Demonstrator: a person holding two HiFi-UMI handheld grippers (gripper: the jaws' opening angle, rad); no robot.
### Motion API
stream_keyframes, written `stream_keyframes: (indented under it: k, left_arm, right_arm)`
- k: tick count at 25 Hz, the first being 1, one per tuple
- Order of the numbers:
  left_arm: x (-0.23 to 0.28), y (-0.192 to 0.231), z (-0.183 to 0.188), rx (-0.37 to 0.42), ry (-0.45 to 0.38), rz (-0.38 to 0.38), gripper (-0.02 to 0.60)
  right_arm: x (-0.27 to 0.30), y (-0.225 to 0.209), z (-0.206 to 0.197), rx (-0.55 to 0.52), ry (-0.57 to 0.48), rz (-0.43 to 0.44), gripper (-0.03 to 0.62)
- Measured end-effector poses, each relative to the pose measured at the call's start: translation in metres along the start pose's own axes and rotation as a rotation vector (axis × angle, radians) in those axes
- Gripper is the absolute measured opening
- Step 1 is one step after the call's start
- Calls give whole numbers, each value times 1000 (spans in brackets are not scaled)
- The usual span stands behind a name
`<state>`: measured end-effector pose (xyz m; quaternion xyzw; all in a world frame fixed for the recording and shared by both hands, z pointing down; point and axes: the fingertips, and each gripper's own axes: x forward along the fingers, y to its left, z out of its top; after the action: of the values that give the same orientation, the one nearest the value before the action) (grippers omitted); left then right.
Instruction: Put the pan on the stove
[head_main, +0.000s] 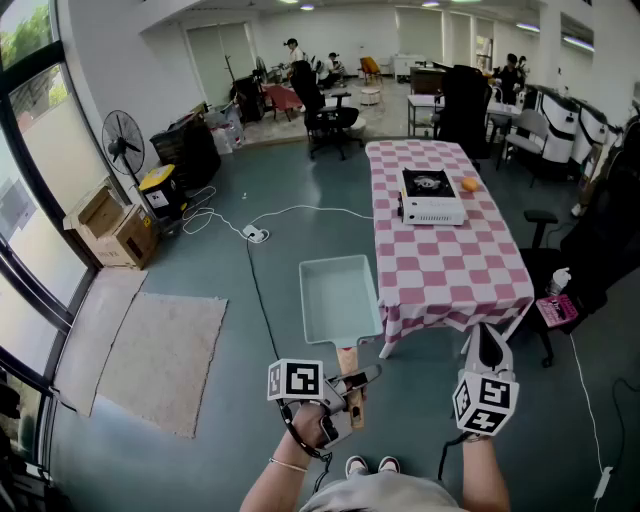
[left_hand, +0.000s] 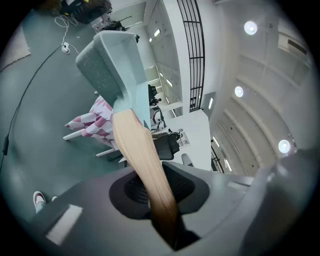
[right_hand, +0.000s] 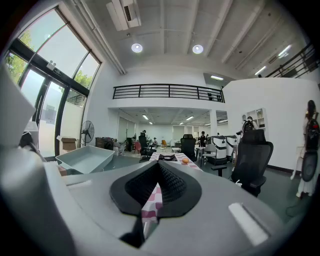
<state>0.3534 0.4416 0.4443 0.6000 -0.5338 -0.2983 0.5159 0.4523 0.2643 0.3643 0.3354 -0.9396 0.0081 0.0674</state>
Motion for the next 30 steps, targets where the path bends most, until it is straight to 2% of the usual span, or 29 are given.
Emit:
stream_keyframes:
  k: [9, 18, 30]
  left_arm:
    - [-10, 1, 3, 2, -6, -4, 58]
    - [-28, 13, 7, -11, 10, 1, 58]
    - [-42, 28, 28, -17, 23, 2, 60]
  right_arm:
    - [-1, 9, -2, 11, 10, 11, 9]
    - [-1, 27, -11, 5, 37, -14, 9]
    - [10, 43, -22, 13, 63, -38, 9]
